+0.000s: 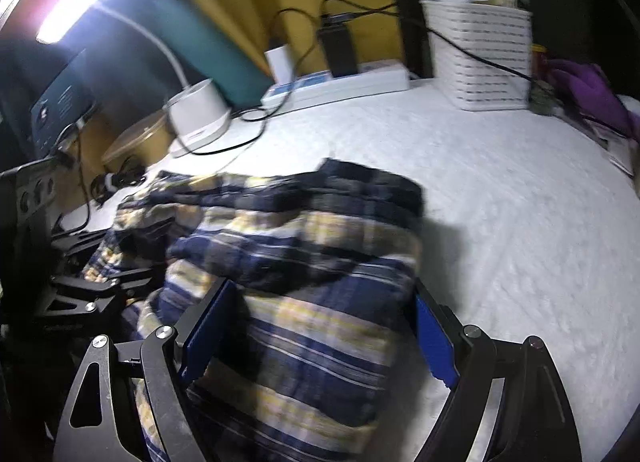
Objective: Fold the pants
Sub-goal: 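Grasp the waistband with the left gripper while the right gripper grasps fabric, then lift the pants with both grippers and hold them up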
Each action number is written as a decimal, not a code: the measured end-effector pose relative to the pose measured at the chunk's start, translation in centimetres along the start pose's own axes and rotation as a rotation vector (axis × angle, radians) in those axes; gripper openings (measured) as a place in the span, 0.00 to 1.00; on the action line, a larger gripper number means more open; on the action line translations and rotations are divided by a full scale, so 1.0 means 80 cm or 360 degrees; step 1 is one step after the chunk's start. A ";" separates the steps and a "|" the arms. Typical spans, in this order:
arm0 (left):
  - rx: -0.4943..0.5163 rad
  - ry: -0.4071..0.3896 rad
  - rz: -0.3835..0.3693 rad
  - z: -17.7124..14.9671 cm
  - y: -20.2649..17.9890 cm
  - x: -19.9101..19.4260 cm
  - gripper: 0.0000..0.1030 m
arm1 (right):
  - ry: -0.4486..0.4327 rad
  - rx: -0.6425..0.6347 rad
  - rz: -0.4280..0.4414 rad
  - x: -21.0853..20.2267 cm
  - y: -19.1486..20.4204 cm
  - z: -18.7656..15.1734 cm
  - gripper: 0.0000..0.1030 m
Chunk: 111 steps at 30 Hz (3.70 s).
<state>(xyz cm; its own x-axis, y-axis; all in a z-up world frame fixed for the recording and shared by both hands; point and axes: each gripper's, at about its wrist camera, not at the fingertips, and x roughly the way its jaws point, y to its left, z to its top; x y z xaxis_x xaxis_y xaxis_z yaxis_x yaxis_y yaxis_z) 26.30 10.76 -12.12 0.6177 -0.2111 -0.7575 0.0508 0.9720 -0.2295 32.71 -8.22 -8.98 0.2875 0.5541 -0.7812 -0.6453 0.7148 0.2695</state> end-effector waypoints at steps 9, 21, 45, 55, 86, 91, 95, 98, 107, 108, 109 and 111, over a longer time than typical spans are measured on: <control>0.0017 -0.0032 -0.0008 -0.001 -0.007 -0.007 0.34 | 0.0004 -0.0090 0.0014 0.007 0.022 0.003 0.40; 0.0013 -0.0105 -0.0024 0.004 -0.019 -0.035 0.25 | -0.0116 -0.0146 -0.0004 -0.019 0.035 0.003 0.22; 0.0268 -0.0510 0.0084 -0.007 -0.101 -0.189 0.25 | -0.0551 -0.0298 -0.0082 -0.181 0.106 -0.020 0.22; 0.0306 -0.0677 0.0091 -0.026 -0.114 -0.253 0.25 | -0.0697 -0.0375 -0.0114 -0.242 0.150 -0.032 0.22; 0.0205 -0.0923 0.0287 -0.124 -0.049 -0.394 0.25 | -0.0839 -0.0613 0.0043 -0.272 0.307 -0.064 0.22; 0.0180 -0.0927 0.0318 -0.138 -0.038 -0.405 0.25 | -0.0821 -0.0625 0.0071 -0.261 0.326 -0.070 0.22; 0.0160 -0.0917 0.0334 -0.148 -0.028 -0.407 0.25 | -0.0800 -0.0641 0.0083 -0.249 0.337 -0.071 0.22; 0.0140 -0.0894 0.0335 -0.151 -0.020 -0.403 0.25 | -0.0775 -0.0639 0.0091 -0.240 0.344 -0.074 0.22; 0.0068 -0.0799 0.0336 -0.154 0.008 -0.380 0.25 | -0.0668 -0.0616 0.0116 -0.200 0.352 -0.071 0.22; 0.0062 -0.0787 0.0336 -0.153 0.010 -0.377 0.25 | -0.0652 -0.0610 0.0121 -0.193 0.352 -0.069 0.22; 0.0054 -0.0768 0.0335 -0.152 0.014 -0.372 0.25 | -0.0641 -0.0605 0.0122 -0.187 0.350 -0.068 0.22; 0.0046 -0.0737 0.0333 -0.148 0.020 -0.363 0.25 | -0.0615 -0.0592 0.0124 -0.173 0.347 -0.063 0.22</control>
<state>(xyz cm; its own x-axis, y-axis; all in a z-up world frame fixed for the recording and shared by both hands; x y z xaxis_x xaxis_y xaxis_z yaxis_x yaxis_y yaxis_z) -0.89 17.24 2.26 0.8997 0.0497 -0.4336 -0.0932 0.9924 -0.0798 7.21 1.80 6.48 0.4227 0.7662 -0.4840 -0.8621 0.5047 0.0461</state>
